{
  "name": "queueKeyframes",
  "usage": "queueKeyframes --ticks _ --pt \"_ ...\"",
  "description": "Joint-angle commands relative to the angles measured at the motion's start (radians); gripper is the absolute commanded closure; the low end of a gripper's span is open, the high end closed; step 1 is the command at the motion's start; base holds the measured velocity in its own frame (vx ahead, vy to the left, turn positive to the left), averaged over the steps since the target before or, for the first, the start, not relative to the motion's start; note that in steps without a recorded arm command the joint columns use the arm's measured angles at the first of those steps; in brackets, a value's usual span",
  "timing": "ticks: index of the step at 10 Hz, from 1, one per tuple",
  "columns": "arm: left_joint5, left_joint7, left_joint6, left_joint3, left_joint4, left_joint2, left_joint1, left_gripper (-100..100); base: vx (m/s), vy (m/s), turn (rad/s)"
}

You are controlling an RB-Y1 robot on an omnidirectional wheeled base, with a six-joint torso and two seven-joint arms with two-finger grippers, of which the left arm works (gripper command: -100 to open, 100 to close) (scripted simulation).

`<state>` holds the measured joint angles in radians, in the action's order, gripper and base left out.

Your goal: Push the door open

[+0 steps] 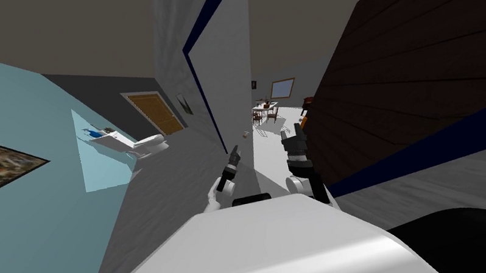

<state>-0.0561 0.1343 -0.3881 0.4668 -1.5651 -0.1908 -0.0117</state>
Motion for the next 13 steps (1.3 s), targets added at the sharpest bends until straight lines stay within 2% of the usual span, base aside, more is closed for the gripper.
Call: queueKeyframes --ticks 1,4,6,13 --pt "-0.006 0.012 0.005 0.017 0.028 -0.011 0.019 -100 0.125 0.056 -0.071" --pt "-0.019 0.035 0.010 0.064 0.122 -0.027 0.076 -100 0.155 0.087 -0.095" --pt "-0.026 0.046 0.013 0.086 0.166 -0.034 0.103 -100 0.143 0.091 -0.067" --pt "-0.042 0.075 0.020 0.146 0.284 -0.053 0.176 -100 0.099 0.058 -0.059"
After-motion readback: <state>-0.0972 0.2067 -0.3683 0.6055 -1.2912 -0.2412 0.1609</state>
